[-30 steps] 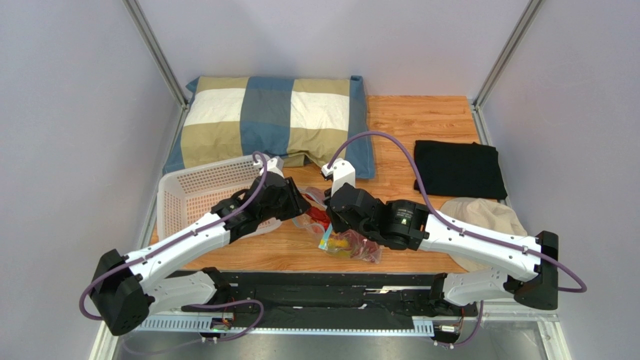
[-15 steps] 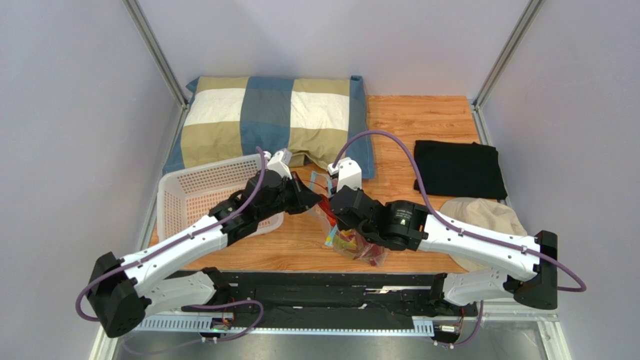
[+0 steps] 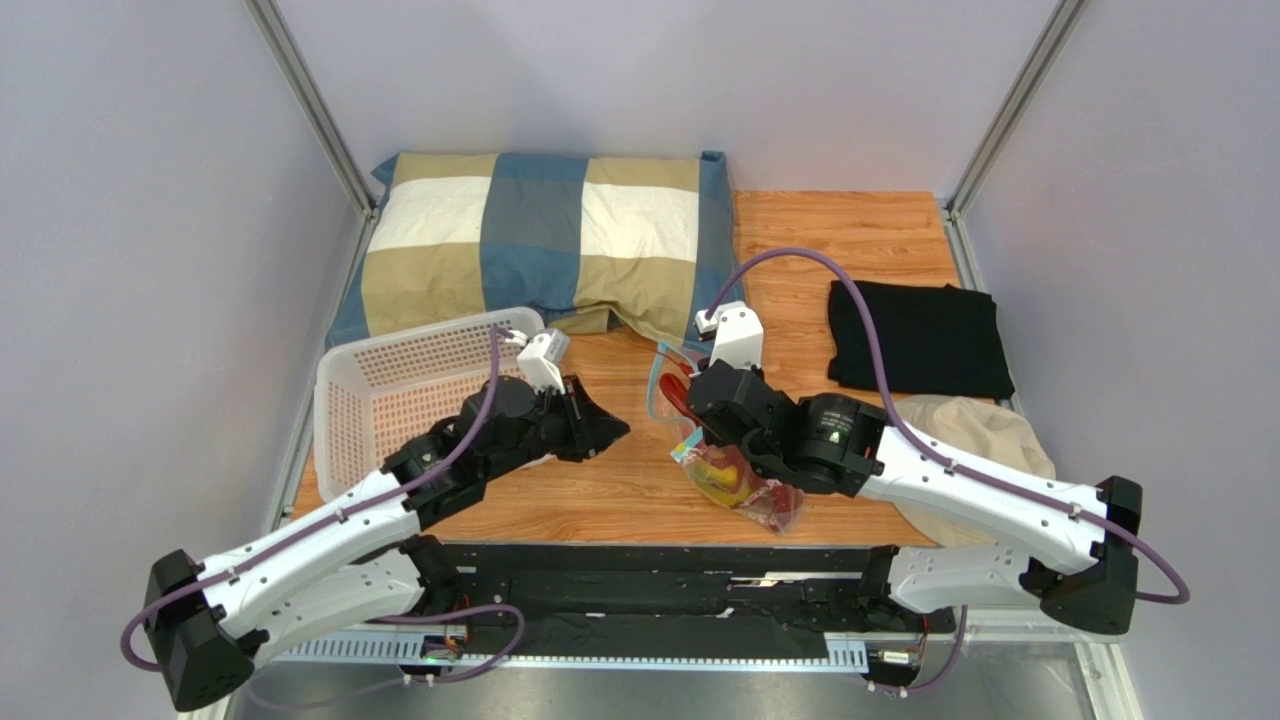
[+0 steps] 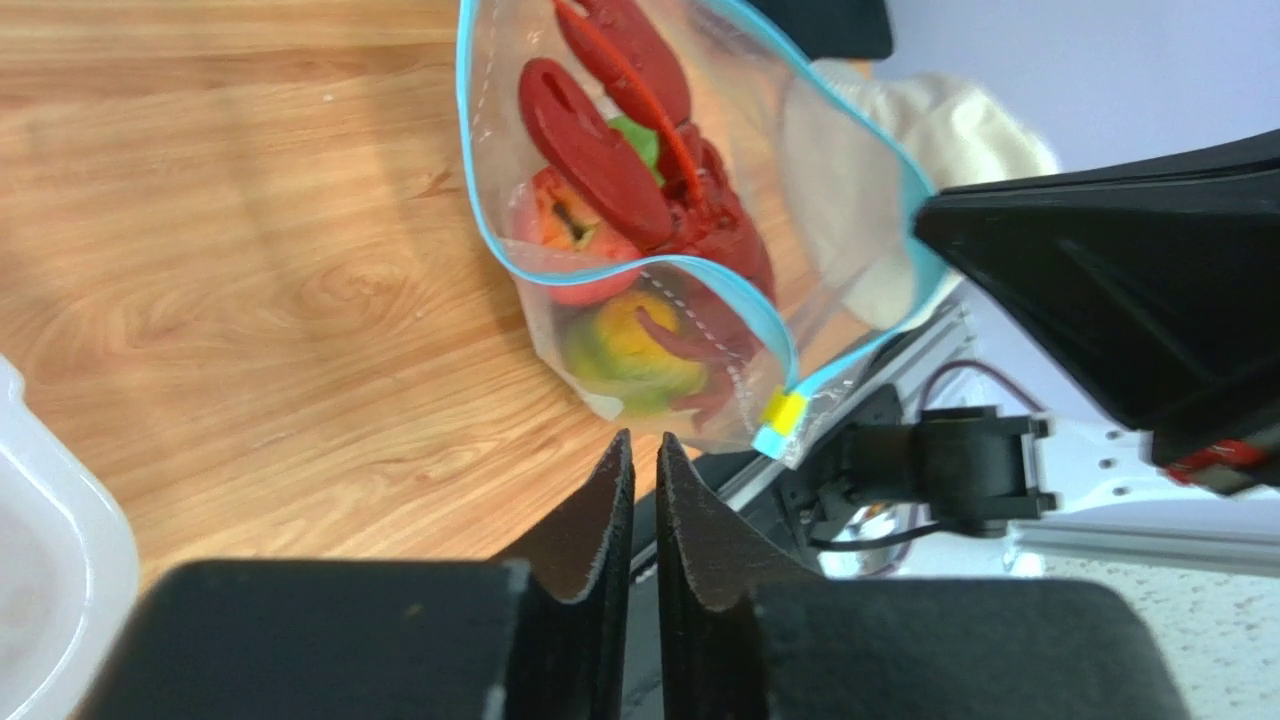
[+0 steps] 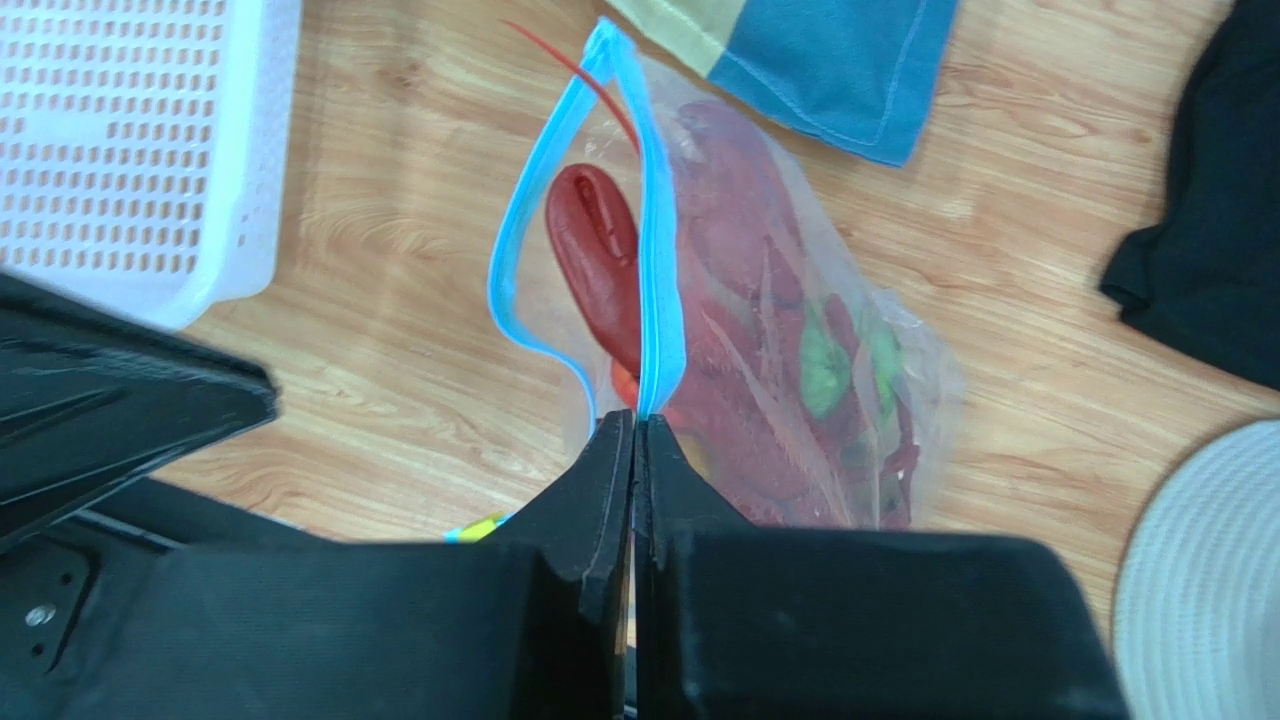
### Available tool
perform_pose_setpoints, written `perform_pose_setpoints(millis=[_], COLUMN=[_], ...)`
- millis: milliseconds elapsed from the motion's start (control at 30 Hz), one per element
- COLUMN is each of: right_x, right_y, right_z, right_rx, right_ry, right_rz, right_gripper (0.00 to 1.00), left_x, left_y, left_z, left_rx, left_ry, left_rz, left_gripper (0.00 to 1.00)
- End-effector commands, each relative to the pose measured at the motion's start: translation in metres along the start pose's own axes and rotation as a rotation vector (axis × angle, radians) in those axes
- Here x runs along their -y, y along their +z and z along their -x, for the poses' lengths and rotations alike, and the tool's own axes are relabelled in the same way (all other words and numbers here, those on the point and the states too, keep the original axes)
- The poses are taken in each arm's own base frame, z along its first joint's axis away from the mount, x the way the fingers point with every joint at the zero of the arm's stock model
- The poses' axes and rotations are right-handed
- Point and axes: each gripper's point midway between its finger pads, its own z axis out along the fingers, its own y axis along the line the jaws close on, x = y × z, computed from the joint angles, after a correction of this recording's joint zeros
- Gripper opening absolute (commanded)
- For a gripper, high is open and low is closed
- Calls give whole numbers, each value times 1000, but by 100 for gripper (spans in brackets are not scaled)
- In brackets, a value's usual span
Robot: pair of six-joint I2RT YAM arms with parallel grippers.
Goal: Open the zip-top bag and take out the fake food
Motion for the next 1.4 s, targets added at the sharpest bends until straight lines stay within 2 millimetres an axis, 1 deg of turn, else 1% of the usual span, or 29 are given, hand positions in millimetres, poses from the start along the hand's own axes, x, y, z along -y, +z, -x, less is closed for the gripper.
perform_pose_setpoints(millis=[0, 33, 67, 100, 133, 200, 233, 267, 300, 333, 433, 533, 600, 667, 700, 800, 833, 933, 967, 1000, 1033, 1133, 1233, 1300, 1367], right_x=[-15, -17, -21, -23, -25, -26, -26, -26, -26, -26, -26, -28, -28, -29, -30, -29, -29, -31, -31, -31, -32, -35, -34, -34, -32], right_y=[-9, -10, -11, -13, -13, -15, -15, -16, -17, -18, -19, -19, -19, -19, -19, -19, -19, -20, -21, -21, -22, -23, -23, -22, -22], right_z=[13, 13, 12, 13, 12, 11, 10, 10, 10, 10, 12, 13, 14, 15, 16, 15, 15, 14, 15, 16, 17, 20, 19, 16, 14], right_rx=[46, 45, 39, 43, 40, 33, 30, 28, 30, 32, 37, 38, 40, 42, 42, 44, 44, 40, 42, 43, 45, 47, 44, 39, 38], right_ry=[66, 77, 85, 94, 96, 99, 101, 107, 110, 115, 119, 120, 120, 118, 119, 120, 122, 128, 129, 129, 133, 138, 137, 136, 136], right_rz=[106, 121, 147, 161, 172, 180, 182, 189, 190, 197, 201, 207, 206, 209, 211, 210, 212, 223, 222, 223, 227, 243, 241, 238, 233], right_gripper=[0, 0, 0, 0, 0, 0, 0, 0, 0, 0, 0, 0, 0, 0, 0, 0, 0, 0, 0, 0, 0, 0, 0, 0, 0], left_x=[6, 14, 12, 16, 22, 20, 16, 12, 16, 12, 10, 7, 4, 0, -3, -4, -7, -8, -5, -1, -2, 2, 5, 3, -1], left_y=[11, 16, 25, 29, 37, 46, 53, 56, 60, 66, 75, 82, 83, 83, 83, 83, 85, 94, 96, 99, 103, 111, 114, 116, 116], left_z=[-2, 5, 2, 2, 7, 15, 17, 20, 26, 22, 18, 12, 10, 9, 8, 10, 8, 7, 6, 10, 7, 11, 18, 24, 24], left_rx=[-46, -31, -44, -53, -42, -34, -39, -45, -28, -42, -65, -85, -85, -78, -83, -58, -54, -55, -59, -43, -49, -39, -14, 9, 16], left_ry=[13, 17, 15, 7, 5, 4, -2, -17, -30, -40, -53, -82, -95, -110, -119, -149, -162, -194, -222, -231, -240, -254, -244, -220, -208], left_rz=[5, -22, -15, -34, -60, -49, -31, -26, -48, -40, -34, -29, -18, -1, 16, 17, 23, 23, 10, -12, -15, -30, -40, -28, -10], left_gripper=[21, 23, 25, 27, 31, 37, 42, 43, 45, 49, 51, 50, 50, 55, 56, 61, 63, 63, 62, 61, 60, 57, 56, 56, 53])
